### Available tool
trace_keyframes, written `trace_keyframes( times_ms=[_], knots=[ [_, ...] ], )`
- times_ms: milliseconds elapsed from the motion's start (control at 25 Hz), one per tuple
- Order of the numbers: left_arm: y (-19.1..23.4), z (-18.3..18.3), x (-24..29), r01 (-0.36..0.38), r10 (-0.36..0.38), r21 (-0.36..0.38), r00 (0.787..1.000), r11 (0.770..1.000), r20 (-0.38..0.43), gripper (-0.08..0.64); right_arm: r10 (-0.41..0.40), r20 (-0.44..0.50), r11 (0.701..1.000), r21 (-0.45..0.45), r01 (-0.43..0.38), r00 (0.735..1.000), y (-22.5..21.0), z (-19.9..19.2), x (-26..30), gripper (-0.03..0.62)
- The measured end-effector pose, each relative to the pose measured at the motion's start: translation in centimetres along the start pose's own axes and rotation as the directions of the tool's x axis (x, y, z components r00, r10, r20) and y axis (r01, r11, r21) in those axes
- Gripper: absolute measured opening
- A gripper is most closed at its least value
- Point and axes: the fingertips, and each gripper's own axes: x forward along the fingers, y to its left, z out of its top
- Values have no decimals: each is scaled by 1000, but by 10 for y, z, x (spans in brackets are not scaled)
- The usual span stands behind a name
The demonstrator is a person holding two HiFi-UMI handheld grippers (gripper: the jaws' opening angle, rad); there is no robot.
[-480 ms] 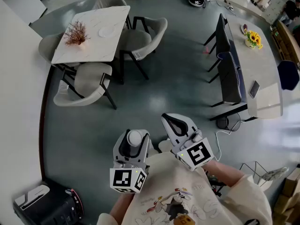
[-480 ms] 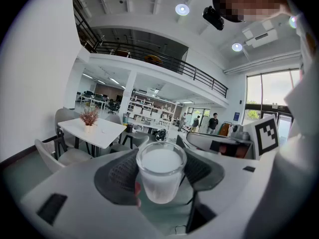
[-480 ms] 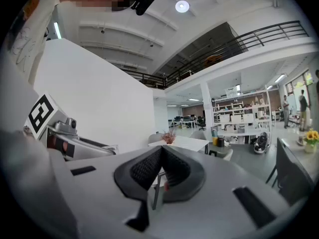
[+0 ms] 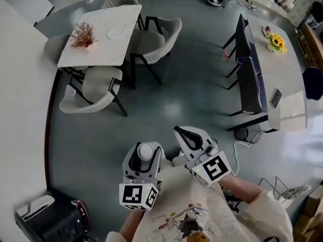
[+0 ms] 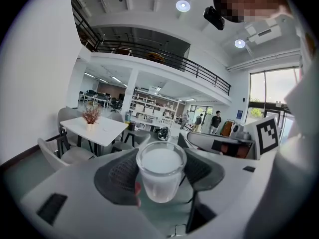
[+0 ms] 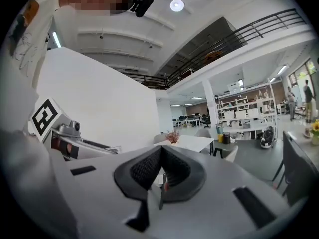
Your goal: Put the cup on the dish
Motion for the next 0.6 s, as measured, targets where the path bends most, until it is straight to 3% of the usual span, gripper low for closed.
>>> trace_keyframes(
  times_ms=[600],
  knots=[
    [18,-9,1,-143,142,-40,990,989,-26,272,101,-71,995,21,-99,992,-15,-24,5,6]
  ],
)
